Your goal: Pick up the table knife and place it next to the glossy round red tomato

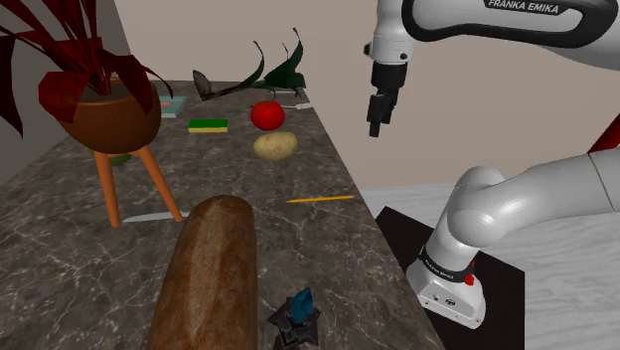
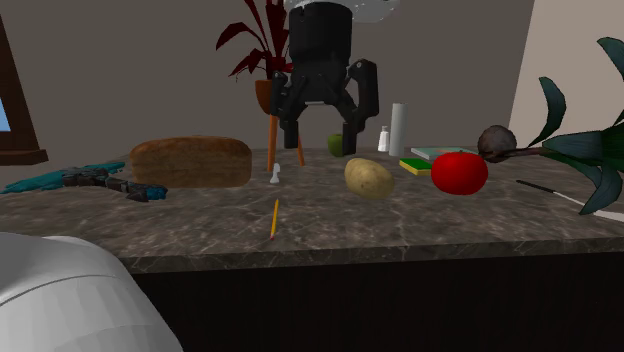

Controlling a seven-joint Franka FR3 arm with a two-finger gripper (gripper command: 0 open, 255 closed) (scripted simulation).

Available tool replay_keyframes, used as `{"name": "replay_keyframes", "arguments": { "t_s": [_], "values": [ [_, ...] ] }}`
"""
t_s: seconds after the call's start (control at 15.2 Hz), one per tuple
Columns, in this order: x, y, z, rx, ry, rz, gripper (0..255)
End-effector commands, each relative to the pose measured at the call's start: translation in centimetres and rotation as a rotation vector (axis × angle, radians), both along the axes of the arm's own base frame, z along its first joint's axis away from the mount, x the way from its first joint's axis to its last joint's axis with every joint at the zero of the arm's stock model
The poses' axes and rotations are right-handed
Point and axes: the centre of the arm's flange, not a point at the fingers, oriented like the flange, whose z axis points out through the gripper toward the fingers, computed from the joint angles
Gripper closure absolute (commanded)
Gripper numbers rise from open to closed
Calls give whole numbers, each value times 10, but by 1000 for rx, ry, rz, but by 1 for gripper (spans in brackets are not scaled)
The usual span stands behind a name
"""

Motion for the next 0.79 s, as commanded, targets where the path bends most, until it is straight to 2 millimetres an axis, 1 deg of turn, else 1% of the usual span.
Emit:
{"name": "replay_keyframes", "arguments": {
  "t_s": [0.0,0.33,0.73],
  "values": [
    [0,0,0,0,0,0,0],
    [48,40,-17,8,-6,94,0],
    [99,95,-36,17,-14,208,0]
  ]
}}
